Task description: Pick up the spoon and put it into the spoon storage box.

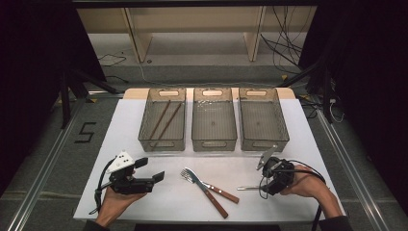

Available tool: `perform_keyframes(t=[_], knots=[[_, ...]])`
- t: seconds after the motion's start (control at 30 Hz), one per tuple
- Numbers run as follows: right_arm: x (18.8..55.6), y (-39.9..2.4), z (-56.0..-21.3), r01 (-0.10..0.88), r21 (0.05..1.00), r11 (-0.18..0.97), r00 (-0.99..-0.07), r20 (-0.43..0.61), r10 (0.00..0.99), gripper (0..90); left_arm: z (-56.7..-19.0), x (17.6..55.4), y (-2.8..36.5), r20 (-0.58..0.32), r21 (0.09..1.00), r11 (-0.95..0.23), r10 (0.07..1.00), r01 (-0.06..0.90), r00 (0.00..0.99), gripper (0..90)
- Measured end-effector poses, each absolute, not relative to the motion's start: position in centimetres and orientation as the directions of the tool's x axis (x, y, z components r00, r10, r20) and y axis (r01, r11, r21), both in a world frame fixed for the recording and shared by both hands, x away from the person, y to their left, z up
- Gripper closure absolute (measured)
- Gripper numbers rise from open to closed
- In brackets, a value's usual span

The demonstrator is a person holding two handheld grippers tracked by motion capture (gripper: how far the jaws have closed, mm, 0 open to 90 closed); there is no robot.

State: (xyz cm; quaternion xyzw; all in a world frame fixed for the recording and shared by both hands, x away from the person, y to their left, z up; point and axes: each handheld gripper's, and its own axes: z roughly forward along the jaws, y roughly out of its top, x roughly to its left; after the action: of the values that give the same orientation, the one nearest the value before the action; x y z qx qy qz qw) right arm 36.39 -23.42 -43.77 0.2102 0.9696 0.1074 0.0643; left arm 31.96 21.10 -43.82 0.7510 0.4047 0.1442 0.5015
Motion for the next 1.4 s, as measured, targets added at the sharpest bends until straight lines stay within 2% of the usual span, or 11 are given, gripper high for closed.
perform_keyframes(t=[0.37,0.87,1.03,1.4], knots=[[36.4,-23.9,-44.7,0.385,0.146,0.911,-0.917,-0.055,0.396,57.1,-43.9,31.9,21.2,-0.189,0.873,-0.17,0.748,0.458,0.637,14.9],[37.0,-23.5,-45.2,0.376,0.101,0.921,-0.925,-0.017,0.38,73.6,-44.0,31.7,21.0,-0.192,0.873,-0.171,0.741,0.457,0.644,14.9],[37.1,-22.9,-45.2,0.352,0.057,0.934,-0.935,-0.021,0.353,77.2,-44.0,31.7,20.8,-0.192,0.873,-0.172,0.739,0.456,0.646,14.9],[36.9,-22.7,-45.2,0.317,0.056,0.947,-0.948,-0.017,0.318,85.3,-44.0,31.7,20.8,-0.194,0.873,-0.173,0.736,0.457,0.648,14.9]])
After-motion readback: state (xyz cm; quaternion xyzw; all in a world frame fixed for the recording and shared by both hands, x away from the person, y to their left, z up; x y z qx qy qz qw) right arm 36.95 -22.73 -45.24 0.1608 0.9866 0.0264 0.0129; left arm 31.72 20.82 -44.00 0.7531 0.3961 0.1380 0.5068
